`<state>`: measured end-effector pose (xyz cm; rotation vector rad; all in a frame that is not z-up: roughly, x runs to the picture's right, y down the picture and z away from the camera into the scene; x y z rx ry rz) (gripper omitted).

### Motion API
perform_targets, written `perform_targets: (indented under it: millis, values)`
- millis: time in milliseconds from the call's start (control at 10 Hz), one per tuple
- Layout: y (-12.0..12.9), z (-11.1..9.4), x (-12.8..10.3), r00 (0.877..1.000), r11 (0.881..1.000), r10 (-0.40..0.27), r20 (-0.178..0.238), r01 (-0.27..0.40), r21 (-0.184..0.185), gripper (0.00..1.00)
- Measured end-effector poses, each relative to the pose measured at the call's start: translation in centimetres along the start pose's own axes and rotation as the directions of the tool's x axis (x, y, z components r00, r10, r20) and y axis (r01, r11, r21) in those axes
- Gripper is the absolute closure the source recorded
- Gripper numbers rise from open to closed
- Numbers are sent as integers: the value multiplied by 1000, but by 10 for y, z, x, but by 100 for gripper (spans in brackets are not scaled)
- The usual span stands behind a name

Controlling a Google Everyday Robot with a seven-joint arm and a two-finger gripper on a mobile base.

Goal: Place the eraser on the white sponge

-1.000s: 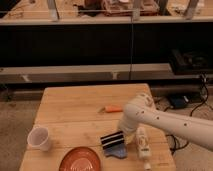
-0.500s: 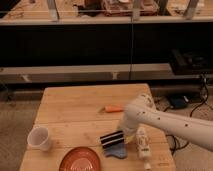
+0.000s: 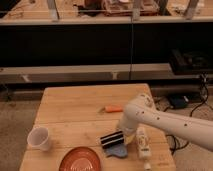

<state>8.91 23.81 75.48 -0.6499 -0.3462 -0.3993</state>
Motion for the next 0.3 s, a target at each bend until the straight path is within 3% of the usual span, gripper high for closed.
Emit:
perform_targets:
  millis: [300]
  values:
    - [0, 0, 0, 1000, 1000, -1, 0, 1, -5, 20]
